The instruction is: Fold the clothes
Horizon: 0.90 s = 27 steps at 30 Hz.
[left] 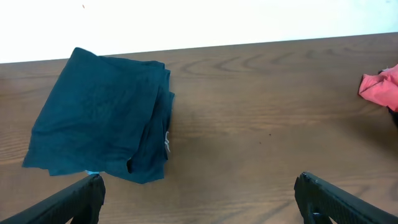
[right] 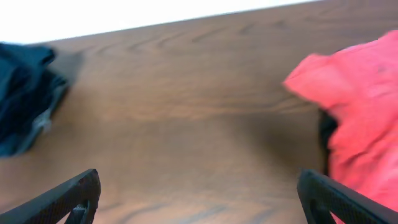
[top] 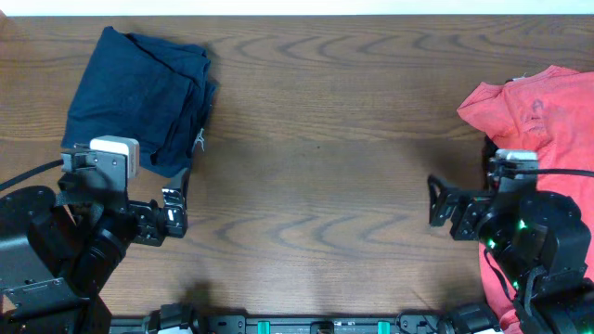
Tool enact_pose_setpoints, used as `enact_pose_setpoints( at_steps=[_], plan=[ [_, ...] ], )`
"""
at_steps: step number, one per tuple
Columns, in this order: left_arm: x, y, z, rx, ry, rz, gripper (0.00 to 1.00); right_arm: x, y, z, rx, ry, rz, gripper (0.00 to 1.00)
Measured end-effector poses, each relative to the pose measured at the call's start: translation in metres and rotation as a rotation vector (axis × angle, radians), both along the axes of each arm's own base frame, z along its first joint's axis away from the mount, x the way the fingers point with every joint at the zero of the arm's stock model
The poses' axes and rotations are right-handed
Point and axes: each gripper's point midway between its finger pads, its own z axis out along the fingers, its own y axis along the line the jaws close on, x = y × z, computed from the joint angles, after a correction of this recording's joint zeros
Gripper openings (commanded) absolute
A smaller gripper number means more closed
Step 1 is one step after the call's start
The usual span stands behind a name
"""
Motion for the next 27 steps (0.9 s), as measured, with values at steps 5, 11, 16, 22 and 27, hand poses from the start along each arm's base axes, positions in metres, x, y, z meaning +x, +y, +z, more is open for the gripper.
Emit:
enact_pose_setpoints(
  at_steps=[5, 11, 16, 22, 27],
  plan=[
    [0.0, 0.0, 0.0, 0.001, 0.002, 0.002, 0.98, -0.004, -0.022, 0.023, -0.044, -0.18, -0.065, 0.99],
    [0.0, 0.0, -0.001, 0.001, 0.004, 0.003, 0.98, -0.017, -0.036, 0.001, -0.126, -0.311, -0.053, 0.99],
    [0.0, 0.0, -0.001, 0.001, 0.004, 0.003, 0.98, -0.015, -0.034, -0.058, -0.154, -0.286, -0.009, 0.99],
    [0.0, 0.0, -0.001, 0.001, 0.004, 0.002, 0.98, -0.009, -0.027, -0.088, -0.162, -0.373, 0.027, 0.99],
    [0.0, 0.0, -0.001, 0.001, 0.005, 0.003, 0.98, 0.004, -0.026, -0.111, -0.167, -0.398, 0.038, 0.99]
  ],
)
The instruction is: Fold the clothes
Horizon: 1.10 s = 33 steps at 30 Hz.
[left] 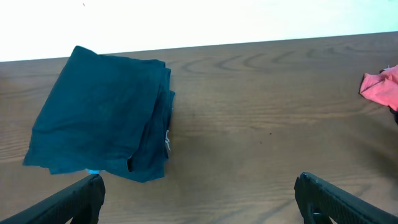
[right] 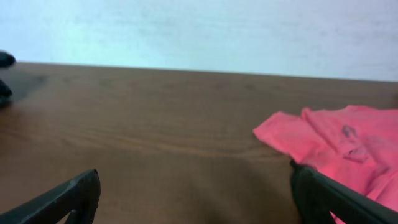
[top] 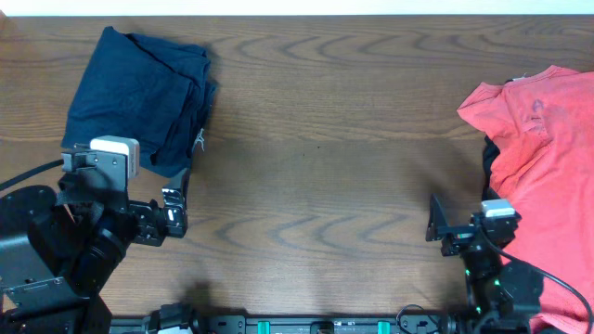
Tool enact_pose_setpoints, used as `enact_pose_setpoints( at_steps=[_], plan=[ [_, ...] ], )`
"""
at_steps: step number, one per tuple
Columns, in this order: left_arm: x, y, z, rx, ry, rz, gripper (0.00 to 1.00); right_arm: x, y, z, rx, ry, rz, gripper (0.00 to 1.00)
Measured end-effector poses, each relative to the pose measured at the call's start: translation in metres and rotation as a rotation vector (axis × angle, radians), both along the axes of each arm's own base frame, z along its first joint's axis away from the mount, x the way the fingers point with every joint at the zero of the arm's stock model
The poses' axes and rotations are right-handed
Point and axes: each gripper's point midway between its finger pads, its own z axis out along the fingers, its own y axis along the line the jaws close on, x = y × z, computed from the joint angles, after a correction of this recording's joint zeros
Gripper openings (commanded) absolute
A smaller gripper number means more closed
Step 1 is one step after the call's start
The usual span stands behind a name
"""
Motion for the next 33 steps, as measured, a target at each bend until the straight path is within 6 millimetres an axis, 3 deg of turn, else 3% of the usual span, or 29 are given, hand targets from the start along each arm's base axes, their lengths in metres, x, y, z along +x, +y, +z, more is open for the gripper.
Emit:
enact_pose_setpoints(
  at_steps=[6, 10, 19, 28, 33],
  plan=[
    [0.0, 0.0, 0.0, 0.0, 0.0, 0.0, 0.98, 0.009, 0.009, -0.027, -0.003, -0.004, 0.041, 0.99],
    [0.0, 0.0, 0.0, 0.0, 0.0, 0.0, 0.98, 0.011, 0.014, -0.018, -0.003, -0.046, 0.06, 0.99],
    [0.0, 0.0, 0.0, 0.0, 0.001, 0.0, 0.98, 0.011, 0.014, -0.019, -0.004, -0.047, 0.061, 0.99],
    [0.0, 0.0, 0.0, 0.0, 0.001, 0.0, 0.98, 0.012, 0.012, 0.041, -0.003, -0.315, 0.051, 0.99],
    [0.0, 0.0, 0.0, 0.0, 0.002, 0.0, 0.98, 0.014, 0.015, 0.028, -0.002, -0.291, 0.066, 0.99]
  ],
)
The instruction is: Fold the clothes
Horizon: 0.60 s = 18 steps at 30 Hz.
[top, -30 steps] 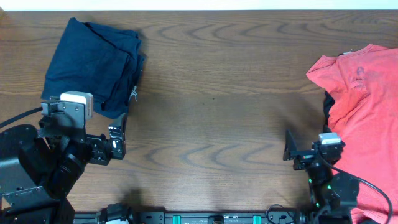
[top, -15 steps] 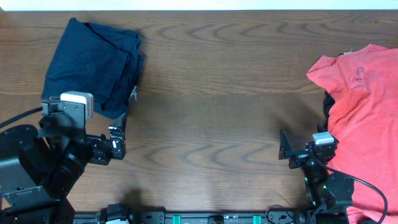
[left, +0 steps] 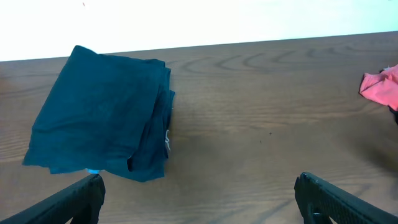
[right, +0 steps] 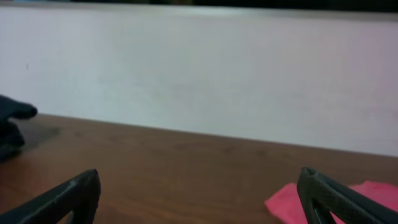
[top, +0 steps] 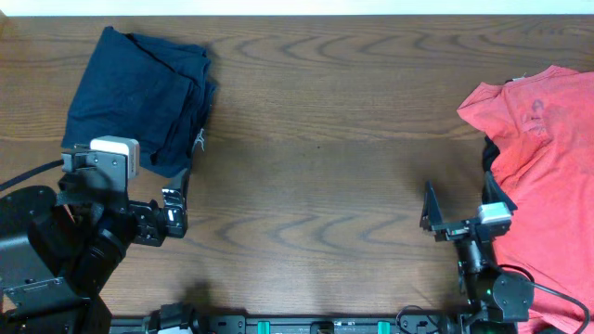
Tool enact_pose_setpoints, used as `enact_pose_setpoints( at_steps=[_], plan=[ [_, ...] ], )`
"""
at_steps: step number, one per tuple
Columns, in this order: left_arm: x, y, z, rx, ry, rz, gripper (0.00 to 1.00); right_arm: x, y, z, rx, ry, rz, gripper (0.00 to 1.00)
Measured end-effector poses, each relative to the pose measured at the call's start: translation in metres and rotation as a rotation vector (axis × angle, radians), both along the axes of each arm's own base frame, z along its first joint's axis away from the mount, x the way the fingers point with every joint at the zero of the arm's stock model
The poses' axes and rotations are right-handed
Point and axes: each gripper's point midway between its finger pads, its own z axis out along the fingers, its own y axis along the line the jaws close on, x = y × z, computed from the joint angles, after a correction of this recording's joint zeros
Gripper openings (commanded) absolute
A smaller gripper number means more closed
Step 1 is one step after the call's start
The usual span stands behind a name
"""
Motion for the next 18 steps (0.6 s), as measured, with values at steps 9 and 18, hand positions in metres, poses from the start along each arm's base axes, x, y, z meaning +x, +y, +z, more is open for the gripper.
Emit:
enact_pose_setpoints(
  at_steps=[9, 18],
  plan=[
    [0.0, 0.0, 0.0, 0.0, 0.0, 0.0, 0.98, 0.002, 0.002, -0.048, -0.009, 0.189, 0.009, 0.99],
    [0.0, 0.0, 0.0, 0.0, 0.001, 0.0, 0.98, 0.002, 0.002, -0.048, -0.009, 0.189, 0.009, 0.99]
  ],
)
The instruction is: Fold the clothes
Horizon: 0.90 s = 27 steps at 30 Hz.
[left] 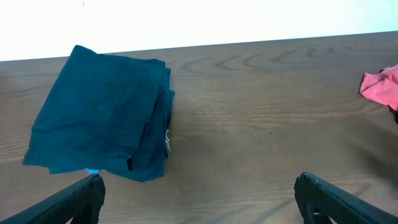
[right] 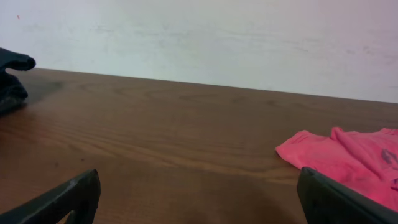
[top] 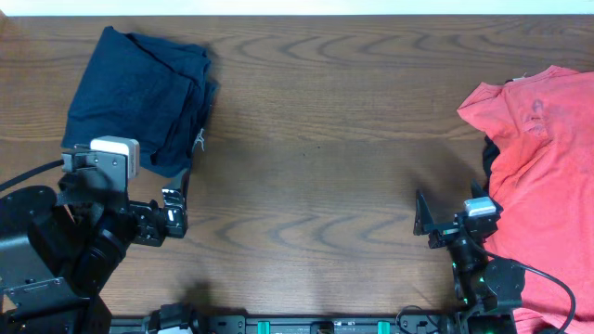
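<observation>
A folded dark blue garment (top: 139,97) lies at the table's far left, also in the left wrist view (left: 102,115). A crumpled red shirt (top: 538,158) is spread at the right edge, its corner showing in the right wrist view (right: 348,158). My left gripper (top: 172,213) rests open near the front left, just in front of the blue garment, holding nothing. My right gripper (top: 432,223) stands open near the front right, beside the red shirt's left edge, with only bare wood between its fingers.
The brown wooden table (top: 316,139) stretches between the two garments. A white wall (right: 199,31) runs behind its far edge. The arm bases sit along the front edge.
My right gripper has tilted down a little, so the table and the red shirt's corner fill more of its view. In the overhead view it sits slightly further left. The left arm is unchanged.
My right gripper was open and looking down on the table by the red shirt. Then it sat lower at the front right, looking level across the table, then up at the wall. Now it looks across the table again. The left gripper and both garments stayed put.
</observation>
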Tool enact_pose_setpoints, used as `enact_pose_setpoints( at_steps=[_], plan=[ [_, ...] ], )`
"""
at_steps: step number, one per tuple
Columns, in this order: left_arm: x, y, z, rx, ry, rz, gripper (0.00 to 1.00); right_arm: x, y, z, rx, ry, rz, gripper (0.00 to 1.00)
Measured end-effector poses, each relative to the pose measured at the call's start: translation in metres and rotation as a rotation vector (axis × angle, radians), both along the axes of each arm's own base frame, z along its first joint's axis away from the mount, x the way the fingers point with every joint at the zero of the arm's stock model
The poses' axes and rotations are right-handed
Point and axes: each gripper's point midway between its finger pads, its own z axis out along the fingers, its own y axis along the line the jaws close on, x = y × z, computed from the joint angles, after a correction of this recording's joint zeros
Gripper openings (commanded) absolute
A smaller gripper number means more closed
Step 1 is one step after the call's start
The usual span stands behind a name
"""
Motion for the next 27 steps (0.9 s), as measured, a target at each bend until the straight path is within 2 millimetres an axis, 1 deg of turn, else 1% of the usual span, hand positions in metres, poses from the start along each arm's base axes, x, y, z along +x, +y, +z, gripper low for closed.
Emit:
enact_pose_setpoints(
  at_steps=[16, 19, 24, 27],
  plan=[
    [-0.001, -0.001, -0.002, -0.001, 0.008, -0.003, 0.98, 0.0, 0.0, 0.0, 0.0, 0.0, 0.0, 0.99],
    [-0.002, -0.007, -0.002, 0.0, 0.009, -0.033, 0.98, 0.0, 0.0, 0.0, 0.0, 0.0, 0.0, 0.99],
    [-0.004, -0.024, -0.002, 0.023, 0.006, -0.114, 0.98, 0.0, 0.0, 0.0, 0.0, 0.0, 0.0, 0.99],
    [0.0, -0.029, -0.002, 0.043, -0.033, -0.14, 0.98, 0.0, 0.0, 0.0, 0.0, 0.0, 0.0, 0.99]
  ],
)
